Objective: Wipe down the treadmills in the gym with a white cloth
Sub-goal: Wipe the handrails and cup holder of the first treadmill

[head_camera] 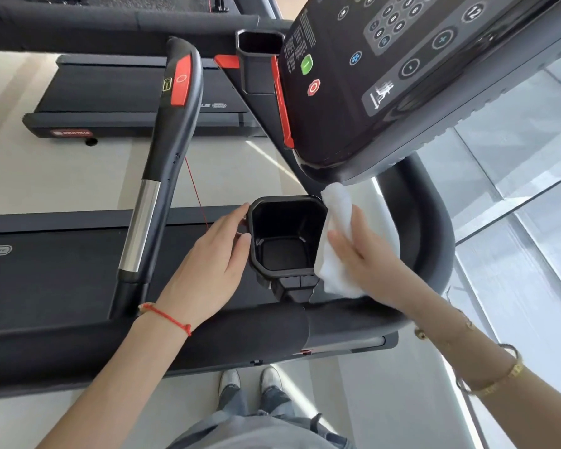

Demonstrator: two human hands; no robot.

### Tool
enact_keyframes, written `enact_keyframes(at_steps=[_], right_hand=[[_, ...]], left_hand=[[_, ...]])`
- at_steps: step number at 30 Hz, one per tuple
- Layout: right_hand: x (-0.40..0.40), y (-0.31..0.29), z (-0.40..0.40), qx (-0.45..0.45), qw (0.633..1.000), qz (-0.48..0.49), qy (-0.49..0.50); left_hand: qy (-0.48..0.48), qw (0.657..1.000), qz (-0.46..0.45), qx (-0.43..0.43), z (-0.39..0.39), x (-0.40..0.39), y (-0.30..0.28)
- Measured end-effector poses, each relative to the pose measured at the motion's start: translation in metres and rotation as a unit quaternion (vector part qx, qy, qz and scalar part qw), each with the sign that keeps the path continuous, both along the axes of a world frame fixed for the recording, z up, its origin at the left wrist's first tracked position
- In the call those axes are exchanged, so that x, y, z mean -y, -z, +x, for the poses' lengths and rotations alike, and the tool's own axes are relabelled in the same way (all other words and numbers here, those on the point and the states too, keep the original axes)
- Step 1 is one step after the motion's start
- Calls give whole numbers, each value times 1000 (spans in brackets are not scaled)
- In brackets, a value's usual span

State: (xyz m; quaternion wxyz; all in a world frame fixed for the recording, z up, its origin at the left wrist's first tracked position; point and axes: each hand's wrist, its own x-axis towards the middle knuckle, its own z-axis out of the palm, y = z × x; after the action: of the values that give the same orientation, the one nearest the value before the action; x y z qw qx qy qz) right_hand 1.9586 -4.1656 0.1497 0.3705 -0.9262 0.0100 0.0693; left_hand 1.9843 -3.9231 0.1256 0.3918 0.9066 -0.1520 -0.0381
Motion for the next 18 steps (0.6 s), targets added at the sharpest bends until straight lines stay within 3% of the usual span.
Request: enact_keyframes(at_steps=[5, 10, 15, 18], right_hand=[[-11, -11, -19, 138, 967, -112, -180], [-10, -17, 19, 135, 971, -120, -157], [-17, -18, 48, 185, 923, -213, -260], [-33, -26, 71, 170, 907, -210, -322]], left_hand=[[9, 1000, -27, 1, 0, 2, -1], [8, 1000, -13, -1, 0, -1, -3], [3, 1000, -11, -3, 0, 1, -4], [4, 1000, -15, -5, 0, 2, -5]])
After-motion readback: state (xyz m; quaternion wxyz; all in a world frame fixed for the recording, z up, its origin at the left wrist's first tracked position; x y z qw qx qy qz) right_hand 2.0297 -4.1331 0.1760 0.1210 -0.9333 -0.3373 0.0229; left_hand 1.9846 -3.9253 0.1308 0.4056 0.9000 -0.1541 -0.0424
